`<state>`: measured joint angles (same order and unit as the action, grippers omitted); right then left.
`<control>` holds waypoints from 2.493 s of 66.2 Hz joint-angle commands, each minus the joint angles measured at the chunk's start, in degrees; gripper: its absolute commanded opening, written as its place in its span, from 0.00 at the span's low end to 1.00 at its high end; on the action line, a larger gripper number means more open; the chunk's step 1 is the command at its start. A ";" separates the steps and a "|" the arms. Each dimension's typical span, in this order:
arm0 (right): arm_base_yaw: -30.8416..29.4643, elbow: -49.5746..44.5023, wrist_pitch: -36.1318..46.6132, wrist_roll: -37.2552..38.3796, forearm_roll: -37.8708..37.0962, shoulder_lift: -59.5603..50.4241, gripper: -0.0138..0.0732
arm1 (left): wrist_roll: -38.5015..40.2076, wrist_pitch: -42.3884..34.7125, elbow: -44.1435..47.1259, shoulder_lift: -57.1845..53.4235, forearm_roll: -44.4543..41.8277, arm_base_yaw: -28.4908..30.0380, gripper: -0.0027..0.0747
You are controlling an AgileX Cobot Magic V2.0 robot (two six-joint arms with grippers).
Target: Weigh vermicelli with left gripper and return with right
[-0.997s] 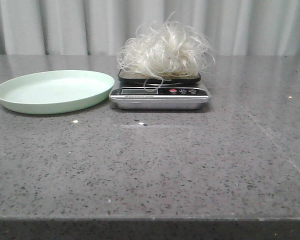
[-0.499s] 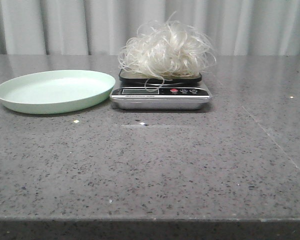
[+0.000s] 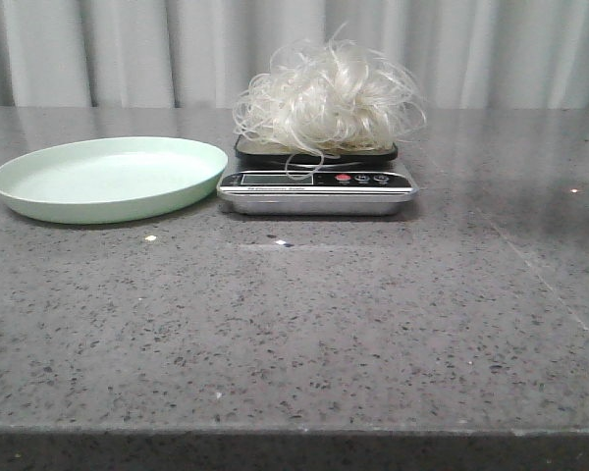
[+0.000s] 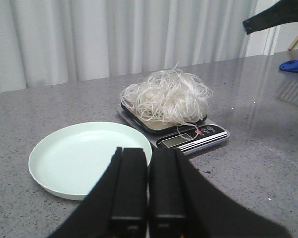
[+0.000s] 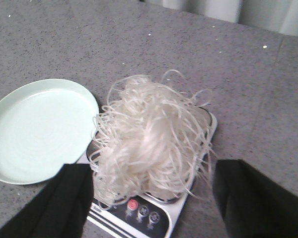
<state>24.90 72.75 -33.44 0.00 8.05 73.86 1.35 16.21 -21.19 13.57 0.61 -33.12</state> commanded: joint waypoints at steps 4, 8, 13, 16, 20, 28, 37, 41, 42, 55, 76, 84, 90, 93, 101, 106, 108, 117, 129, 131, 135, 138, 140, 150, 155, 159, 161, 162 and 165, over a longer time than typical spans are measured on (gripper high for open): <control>0.37 11.52 -4.17 -0.35 3.33 7.59 0.85 | -0.02 -4.59 -1.63 0.50 0.37 0.09 0.21; 0.37 15.18 -6.95 -0.35 4.57 11.16 0.85 | -0.02 -4.59 -1.63 0.50 0.37 0.09 0.21; 0.37 18.91 -9.77 -0.35 5.52 15.28 0.85 | -0.02 -4.59 -1.63 0.50 0.37 0.09 0.21; 0.15 20.89 -11.21 0.00 5.96 17.74 0.85 | -0.02 -4.59 -1.63 0.50 0.37 0.09 0.21; -0.09 23.04 -12.76 0.00 6.53 20.68 0.85 | -0.02 -4.59 -1.63 0.50 0.37 0.09 0.21; -0.85 25.52 -14.56 0.00 6.41 25.29 0.85 | -0.02 -4.59 -1.63 0.50 0.37 0.09 0.21; -1.22 27.84 -17.29 0.00 6.40 29.98 0.85 | -0.02 -4.59 -1.48 0.50 0.37 0.09 0.21; -1.22 29.21 -19.48 0.00 6.40 31.81 0.85 | -0.02 -4.59 -1.50 0.50 0.37 0.09 0.21; -1.22 29.77 -20.31 0.00 6.40 32.25 0.85 | -0.02 -4.59 -1.50 0.50 0.37 0.09 0.21; -1.09 36.88 -29.66 0.00 6.40 37.97 0.82 | -0.02 -4.59 -1.50 0.50 0.37 0.09 0.21; -1.09 49.57 -36.14 -1.01 4.06 40.87 0.35 | -0.02 -4.59 -1.50 0.50 0.37 0.09 0.21; 0.00 56.57 -38.07 -1.01 4.44 40.87 0.35 | -0.02 -4.59 -1.50 0.50 0.37 0.09 0.21; 1.88 61.44 -38.63 -1.01 5.41 40.87 0.35 | -0.02 -4.59 -1.50 0.50 0.37 0.09 0.21; 2.93 62.51 -38.44 -1.01 6.16 40.87 0.35 | -0.02 -4.59 -1.50 0.50 0.37 0.09 0.21; 6.86 63.19 -35.48 -1.01 7.92 41.02 0.35 | -0.02 -4.59 -1.50 0.50 0.37 0.09 0.21; 9.27 63.07 -33.60 -1.01 8.11 41.54 0.35 | -0.02 -4.59 -1.50 0.50 0.37 0.09 0.21; 10.24 63.07 -32.45 -1.01 8.22 41.82 0.35 | -0.02 -4.63 -1.50 0.50 0.37 0.09 0.21; 13.23 63.07 -27.29 -1.01 8.22 43.97 0.35 | -0.02 -4.97 -1.50 0.50 0.37 0.09 0.21; 14.35 63.07 -28.16 -0.96 8.41 47.79 0.36 | -0.02 -4.97 -1.50 0.50 0.37 0.09 0.21; 14.35 63.07 -28.72 -0.96 8.41 48.21 0.37 | -0.02 -4.97 -1.50 0.50 0.37 0.09 0.21; 14.35 63.07 -29.75 -0.91 8.41 48.98 0.43 | -0.02 -4.97 -1.50 0.50 0.37 0.09 0.21; 14.35 63.07 -29.87 -0.78 8.41 48.98 0.49 | -0.02 -4.97 -1.50 0.50 0.37 0.09 0.21; 14.35 63.07 -29.87 -0.44 8.41 48.98 0.55 | -0.02 -4.97 -1.50 0.50 0.37 0.09 0.21; 13.85 63.19 -29.37 0.00 8.28 47.03 0.75 | -0.02 -4.97 -1.50 0.50 0.37 0.09 0.21; 12.68 63.19 -30.04 0.00 8.28 45.04 0.75 | -0.02 -4.97 -1.50 0.50 0.37 0.09 0.21; 11.12 63.13 -31.44 0.00 8.28 43.07 0.75 | -0.02 -4.97 -1.50 0.50 0.37 0.09 0.21; 10.05 62.98 -32.51 0.00 8.23 41.94 0.75 | -0.02 -4.97 -1.50 0.50 0.37 0.09 0.21; 9.87 63.00 -32.51 0.00 8.23 41.72 0.75 | -0.02 -4.97 -1.50 0.50 0.37 0.09 0.21; 8.69 63.00 -33.94 0.00 8.06 40.17 0.75 | -0.02 -4.97 -1.50 0.50 0.37 0.09 0.21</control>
<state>36.08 133.91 -67.06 0.00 15.61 121.11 1.35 15.96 -21.02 13.57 0.61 -33.12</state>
